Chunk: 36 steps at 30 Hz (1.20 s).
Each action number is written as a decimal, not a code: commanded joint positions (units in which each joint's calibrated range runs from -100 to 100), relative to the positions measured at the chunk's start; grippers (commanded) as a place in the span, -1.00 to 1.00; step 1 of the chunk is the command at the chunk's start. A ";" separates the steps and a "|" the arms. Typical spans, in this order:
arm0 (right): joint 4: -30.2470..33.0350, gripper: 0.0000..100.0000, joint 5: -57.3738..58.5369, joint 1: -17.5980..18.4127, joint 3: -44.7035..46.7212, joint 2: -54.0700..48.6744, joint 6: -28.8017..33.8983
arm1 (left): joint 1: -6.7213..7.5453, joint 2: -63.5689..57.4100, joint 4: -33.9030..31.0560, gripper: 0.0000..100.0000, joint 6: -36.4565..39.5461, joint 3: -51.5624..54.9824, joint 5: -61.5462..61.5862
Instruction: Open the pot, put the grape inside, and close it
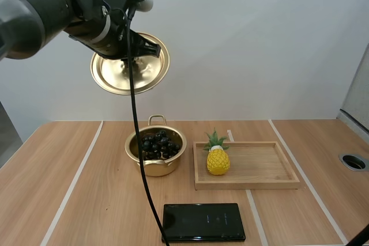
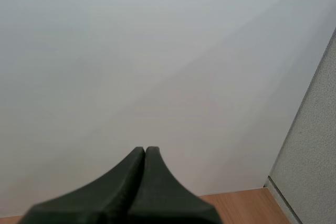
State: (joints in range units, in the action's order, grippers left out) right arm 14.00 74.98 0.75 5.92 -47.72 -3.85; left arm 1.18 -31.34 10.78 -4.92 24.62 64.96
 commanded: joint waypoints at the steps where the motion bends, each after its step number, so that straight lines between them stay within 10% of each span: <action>1: 0.44 -1.00 -0.14 -0.27 -0.35 -0.67 -0.29 | -0.06 1.45 3.70 -1.00 -1.43 1.89 -2.27; 36: 0.78 -1.00 0.92 -0.27 -0.35 -0.67 -0.97 | 0.19 24.81 11.36 -1.00 -13.57 3.73 6.77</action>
State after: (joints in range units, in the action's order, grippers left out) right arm 14.12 76.17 0.75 5.92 -47.72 -4.49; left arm 1.18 -6.97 19.92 -16.94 28.27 71.78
